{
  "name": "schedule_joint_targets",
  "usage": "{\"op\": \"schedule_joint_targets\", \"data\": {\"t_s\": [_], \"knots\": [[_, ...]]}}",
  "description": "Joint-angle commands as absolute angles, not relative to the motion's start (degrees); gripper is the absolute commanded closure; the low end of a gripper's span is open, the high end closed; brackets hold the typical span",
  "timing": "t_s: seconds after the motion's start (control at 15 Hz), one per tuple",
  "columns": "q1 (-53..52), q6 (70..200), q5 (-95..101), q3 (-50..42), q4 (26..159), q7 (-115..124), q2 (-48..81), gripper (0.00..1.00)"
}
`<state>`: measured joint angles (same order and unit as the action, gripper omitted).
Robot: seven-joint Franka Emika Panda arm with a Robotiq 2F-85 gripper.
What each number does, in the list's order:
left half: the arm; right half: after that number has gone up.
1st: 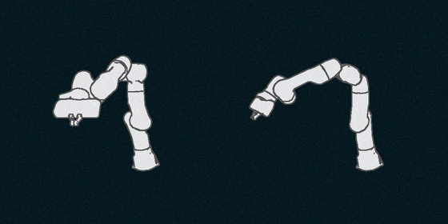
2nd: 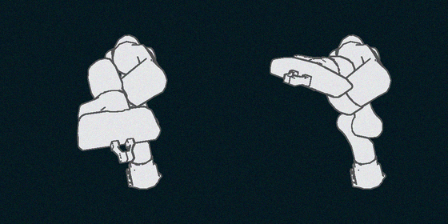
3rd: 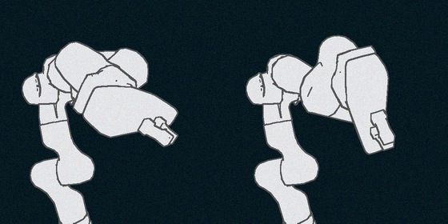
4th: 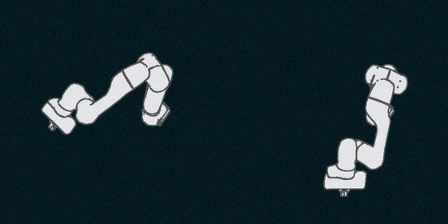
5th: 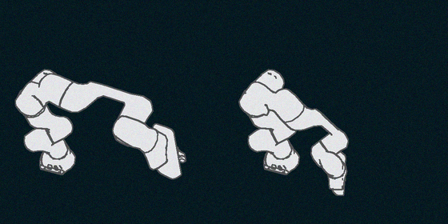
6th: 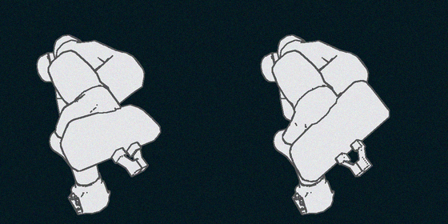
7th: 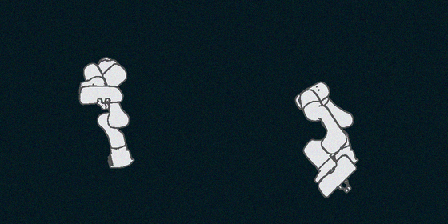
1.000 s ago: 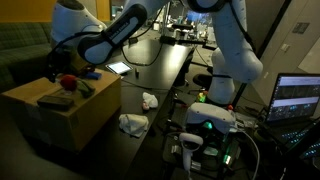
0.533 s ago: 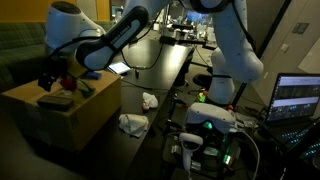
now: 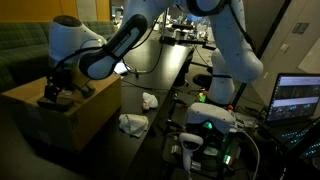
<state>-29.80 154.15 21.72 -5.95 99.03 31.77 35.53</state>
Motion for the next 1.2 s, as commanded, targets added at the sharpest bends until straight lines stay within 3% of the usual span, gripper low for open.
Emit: {"op": "schedule_joint_targets", "data": {"t_s": [0.0,1.13], "knots": [[-28.5,156.1,20.3,-4.4,99.4,29.4,35.8,0.00],[-25.9,158.8,15.4,-1.6,99.6,23.0,35.5,0.00]]}}
